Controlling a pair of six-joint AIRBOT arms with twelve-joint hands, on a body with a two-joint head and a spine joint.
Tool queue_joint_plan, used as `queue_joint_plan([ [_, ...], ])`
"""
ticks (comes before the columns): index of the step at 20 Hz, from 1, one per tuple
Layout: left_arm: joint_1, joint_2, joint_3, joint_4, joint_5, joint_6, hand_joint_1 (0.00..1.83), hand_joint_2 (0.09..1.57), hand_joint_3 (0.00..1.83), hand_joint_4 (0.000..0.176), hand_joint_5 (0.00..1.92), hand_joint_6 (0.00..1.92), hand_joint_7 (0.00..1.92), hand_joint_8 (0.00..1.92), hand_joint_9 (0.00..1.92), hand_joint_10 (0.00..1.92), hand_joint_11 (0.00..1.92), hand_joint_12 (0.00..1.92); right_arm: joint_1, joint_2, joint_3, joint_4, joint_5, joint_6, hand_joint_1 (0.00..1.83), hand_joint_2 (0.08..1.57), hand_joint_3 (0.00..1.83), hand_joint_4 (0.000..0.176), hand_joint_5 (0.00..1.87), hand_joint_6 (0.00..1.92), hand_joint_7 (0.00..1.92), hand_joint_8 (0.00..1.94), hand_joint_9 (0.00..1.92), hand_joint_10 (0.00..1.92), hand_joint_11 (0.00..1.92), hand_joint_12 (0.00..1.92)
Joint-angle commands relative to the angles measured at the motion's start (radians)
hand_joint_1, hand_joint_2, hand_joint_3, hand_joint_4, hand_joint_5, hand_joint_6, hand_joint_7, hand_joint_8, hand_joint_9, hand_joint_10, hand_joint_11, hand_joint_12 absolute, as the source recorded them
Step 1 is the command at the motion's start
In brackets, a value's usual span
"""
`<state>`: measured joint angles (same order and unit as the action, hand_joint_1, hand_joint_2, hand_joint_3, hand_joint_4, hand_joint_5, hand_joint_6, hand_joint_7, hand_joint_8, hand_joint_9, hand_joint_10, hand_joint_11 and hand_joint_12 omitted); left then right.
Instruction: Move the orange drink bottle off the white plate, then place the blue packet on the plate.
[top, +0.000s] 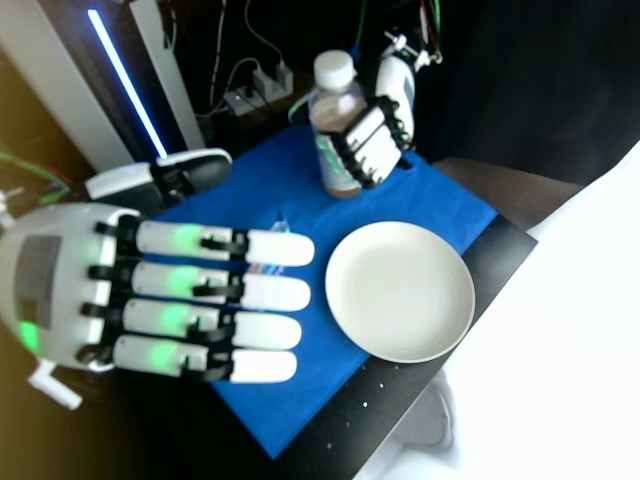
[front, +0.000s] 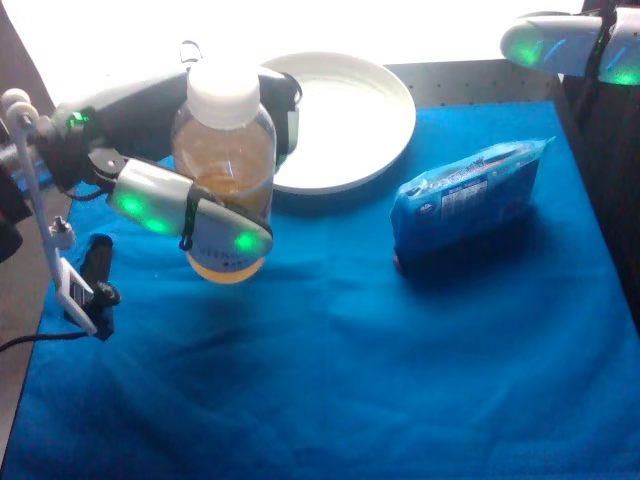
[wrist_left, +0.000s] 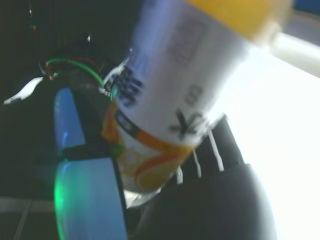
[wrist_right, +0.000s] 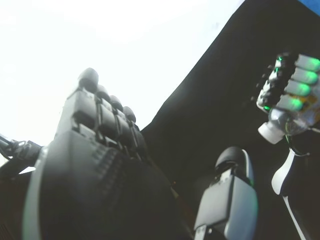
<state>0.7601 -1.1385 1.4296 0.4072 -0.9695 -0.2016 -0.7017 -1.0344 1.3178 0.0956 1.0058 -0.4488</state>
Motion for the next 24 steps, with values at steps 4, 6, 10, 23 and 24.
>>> queue_joint_plan([
  [4, -0.012, -0.002, 0.0, -0.058, -0.135, -0.018, 1.18, 0.89, 0.0, 0.005, 0.66, 1.44, 0.57, 1.22, 0.54, 1.29, 0.41, 1.56, 0.012, 0.0, -0.001, 0.018, 0.123, 0.004, 0.47, 0.77, 0.0, 0.0, 0.11, 0.0, 0.1, 0.01, 0.1, 0.01, 0.0, 0.44],
  [6, -0.012, -0.002, 0.0, -0.058, -0.138, -0.018, 1.25, 0.87, 0.0, 0.0, 0.6, 1.04, 0.59, 0.74, 0.58, 0.82, 0.42, 1.25, 0.012, 0.0, -0.001, 0.018, 0.123, 0.004, 0.46, 0.77, 0.0, 0.0, 0.14, 0.0, 0.12, 0.01, 0.12, 0.01, 0.0, 0.5],
  [10, -0.012, 0.001, -0.001, -0.059, -0.148, -0.018, 1.35, 0.96, 0.0, 0.001, 0.49, 0.37, 0.54, 0.31, 0.53, 0.51, 0.32, 1.21, 0.012, -0.001, -0.001, 0.019, 0.124, 0.004, 0.48, 0.79, 0.0, 0.0, 0.0, 0.0, 0.01, 0.0, 0.05, 0.0, 0.0, 0.49],
  [23, -0.012, 0.017, -0.008, -0.062, -0.174, -0.067, 1.16, 1.06, 0.0, 0.085, 0.51, 0.01, 0.4, 0.02, 0.46, 0.18, 0.28, 0.89, 0.012, -0.002, 0.0, 0.018, 0.124, 0.004, 0.47, 0.78, 0.0, 0.0, 0.03, 0.01, 0.02, 0.0, 0.06, 0.01, 0.0, 0.52],
  [24, -0.012, 0.023, -0.012, -0.061, -0.176, -0.07, 1.14, 1.07, 0.0, 0.064, 0.46, 0.0, 0.31, 0.0, 0.39, 0.07, 0.23, 0.88, 0.012, -0.002, 0.001, 0.018, 0.124, 0.004, 0.49, 0.79, 0.0, 0.0, 0.03, 0.01, 0.02, 0.0, 0.06, 0.01, 0.0, 0.52],
])
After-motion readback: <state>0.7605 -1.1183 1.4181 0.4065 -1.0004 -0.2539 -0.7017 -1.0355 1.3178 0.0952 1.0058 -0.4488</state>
